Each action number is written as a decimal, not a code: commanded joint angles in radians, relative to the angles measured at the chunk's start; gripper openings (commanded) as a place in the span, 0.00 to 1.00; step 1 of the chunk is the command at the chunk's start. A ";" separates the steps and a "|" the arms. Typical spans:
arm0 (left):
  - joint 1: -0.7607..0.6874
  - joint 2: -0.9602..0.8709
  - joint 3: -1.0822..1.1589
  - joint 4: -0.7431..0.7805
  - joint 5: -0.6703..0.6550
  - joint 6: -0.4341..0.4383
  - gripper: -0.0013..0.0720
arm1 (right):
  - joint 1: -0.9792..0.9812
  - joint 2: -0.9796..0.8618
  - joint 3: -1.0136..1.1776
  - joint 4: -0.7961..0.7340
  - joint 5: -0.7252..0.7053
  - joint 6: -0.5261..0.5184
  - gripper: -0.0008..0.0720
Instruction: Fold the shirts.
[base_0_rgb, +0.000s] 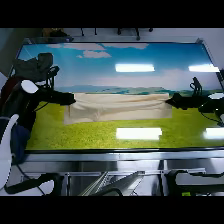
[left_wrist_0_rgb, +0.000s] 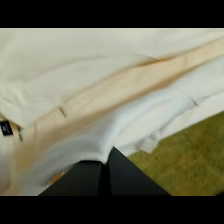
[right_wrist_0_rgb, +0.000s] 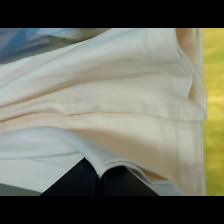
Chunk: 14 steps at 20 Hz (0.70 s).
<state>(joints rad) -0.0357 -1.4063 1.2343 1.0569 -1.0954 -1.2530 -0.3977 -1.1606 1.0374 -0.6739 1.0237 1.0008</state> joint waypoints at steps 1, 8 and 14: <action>0.016 -0.204 0.166 0.023 0.016 -0.002 0.03 | 0.009 -0.085 0.009 0.024 -0.082 -0.059 0.04; 0.011 -0.374 0.336 0.023 -0.037 -0.005 0.67 | 0.000 -0.066 0.055 0.006 -0.049 -0.100 0.58; 0.011 -0.388 0.507 0.022 -0.206 -0.048 0.95 | -0.035 -0.113 0.117 -0.060 -0.046 -0.097 0.97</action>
<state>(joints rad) -0.0242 -1.7844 1.6642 1.0805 -1.2079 -1.2766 -0.4229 -1.2423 1.1381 -0.7113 0.9710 0.9066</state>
